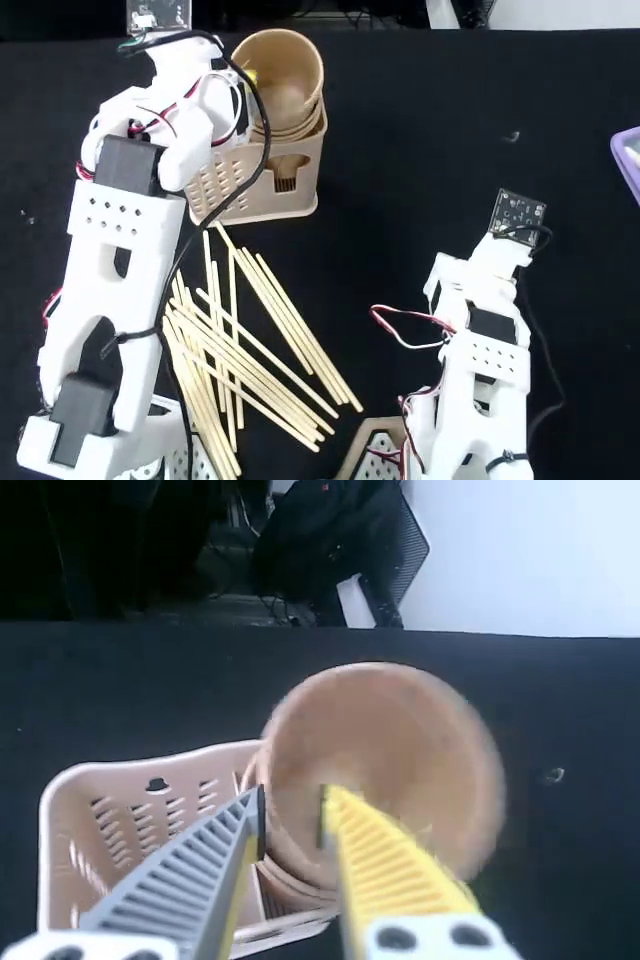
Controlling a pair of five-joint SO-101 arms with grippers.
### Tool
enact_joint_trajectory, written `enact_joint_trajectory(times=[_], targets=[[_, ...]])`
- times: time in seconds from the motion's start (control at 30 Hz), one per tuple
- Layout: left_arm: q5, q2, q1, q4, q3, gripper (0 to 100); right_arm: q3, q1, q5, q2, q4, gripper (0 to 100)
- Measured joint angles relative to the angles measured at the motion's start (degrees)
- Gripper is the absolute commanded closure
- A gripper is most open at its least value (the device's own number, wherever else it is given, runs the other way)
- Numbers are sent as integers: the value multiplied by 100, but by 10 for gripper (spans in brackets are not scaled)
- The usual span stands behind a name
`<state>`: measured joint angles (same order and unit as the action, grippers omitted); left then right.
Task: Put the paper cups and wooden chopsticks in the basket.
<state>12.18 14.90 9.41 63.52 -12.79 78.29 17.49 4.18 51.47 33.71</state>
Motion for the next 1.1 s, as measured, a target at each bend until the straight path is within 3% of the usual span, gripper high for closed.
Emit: enact_joint_trajectory(times=[0.17,0.63,0.9,1.1], targets=[[492,0,-62,0,0,845,0,0,0,0,0,815],[536,-26,-141,44,185,845,0,0,0,0,0,815],[-387,897,-1204,1319,-176,845,-9,-53,-97,0,325,813],[-967,1591,-2611,2127,642,845,-695,-914,-352,9,1363,813]])
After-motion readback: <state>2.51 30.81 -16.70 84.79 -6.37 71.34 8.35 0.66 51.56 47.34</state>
